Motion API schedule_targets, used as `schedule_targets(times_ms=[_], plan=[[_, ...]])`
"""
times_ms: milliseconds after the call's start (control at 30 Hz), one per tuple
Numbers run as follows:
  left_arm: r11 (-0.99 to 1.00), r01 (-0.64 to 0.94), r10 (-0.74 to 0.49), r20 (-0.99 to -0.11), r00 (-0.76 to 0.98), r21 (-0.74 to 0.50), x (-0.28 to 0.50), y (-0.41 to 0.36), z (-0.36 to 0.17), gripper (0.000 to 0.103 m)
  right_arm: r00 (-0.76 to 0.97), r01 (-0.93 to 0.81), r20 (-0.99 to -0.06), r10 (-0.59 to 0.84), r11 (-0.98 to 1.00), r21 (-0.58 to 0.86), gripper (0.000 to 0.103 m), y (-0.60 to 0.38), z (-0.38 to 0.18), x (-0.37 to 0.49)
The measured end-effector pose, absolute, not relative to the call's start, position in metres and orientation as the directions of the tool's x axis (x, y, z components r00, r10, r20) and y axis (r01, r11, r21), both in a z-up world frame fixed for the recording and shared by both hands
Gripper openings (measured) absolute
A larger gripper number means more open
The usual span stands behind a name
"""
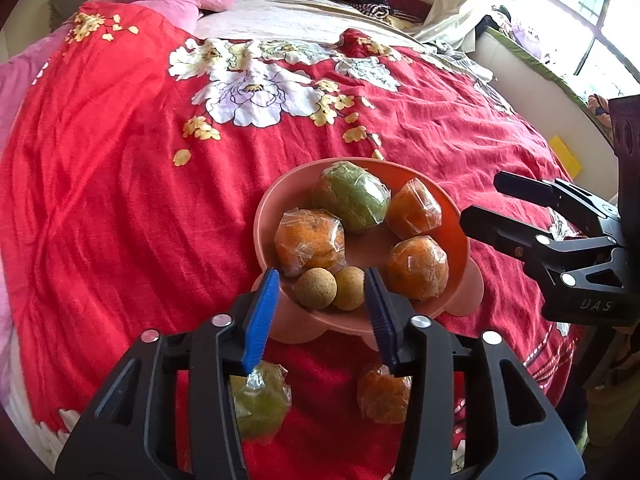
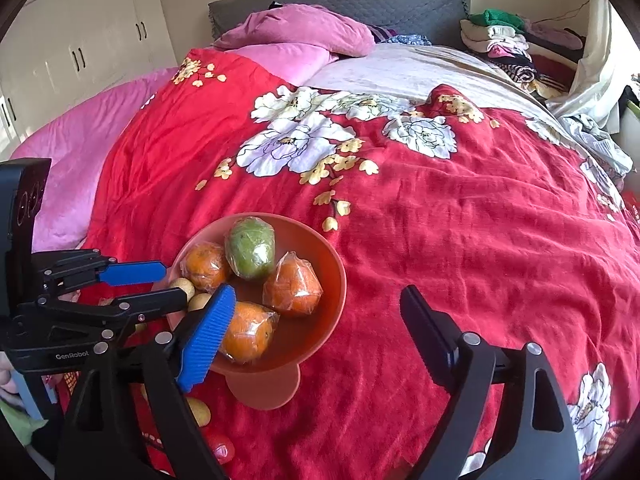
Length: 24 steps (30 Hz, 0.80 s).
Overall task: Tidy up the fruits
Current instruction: 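Open the left tool over the bowl while the right tool releases the orange into it, then withdraw both open tools from the bowl back over the loose fruit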
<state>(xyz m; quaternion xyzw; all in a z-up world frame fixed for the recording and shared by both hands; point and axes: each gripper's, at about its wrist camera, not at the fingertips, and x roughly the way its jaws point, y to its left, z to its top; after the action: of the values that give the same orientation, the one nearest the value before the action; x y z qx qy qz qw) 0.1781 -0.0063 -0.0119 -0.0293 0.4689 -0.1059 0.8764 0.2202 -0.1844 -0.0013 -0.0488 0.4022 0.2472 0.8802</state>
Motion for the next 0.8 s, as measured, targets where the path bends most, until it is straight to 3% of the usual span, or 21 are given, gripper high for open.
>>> schedule_targets(times_ms=[133, 400, 800], plan=[[0.978, 0.144, -0.206, -0.811, 0.548, -0.151, 0.176, -0.004, -0.007, 0.049, 0.56, -0.476, -0.727, 0.396, 0.873, 0.108, 0.088, -0.184, 0.002, 0.217], [0.983, 0.119, -0.184, -0.802, 0.568, -0.141, 0.168, 0.001, 0.002, 0.071, 0.584, -0.472, -0.706, 0.4, 0.875, 0.106, 0.093, -0.187, 0.013, 0.209], [0.984, 0.1, -0.178, -0.784, 0.595, -0.147, 0.16, 0.006, 0.018, 0.088, 0.616, -0.467, -0.68, 0.398, 0.88, 0.091, 0.097, -0.196, 0.029, 0.189]])
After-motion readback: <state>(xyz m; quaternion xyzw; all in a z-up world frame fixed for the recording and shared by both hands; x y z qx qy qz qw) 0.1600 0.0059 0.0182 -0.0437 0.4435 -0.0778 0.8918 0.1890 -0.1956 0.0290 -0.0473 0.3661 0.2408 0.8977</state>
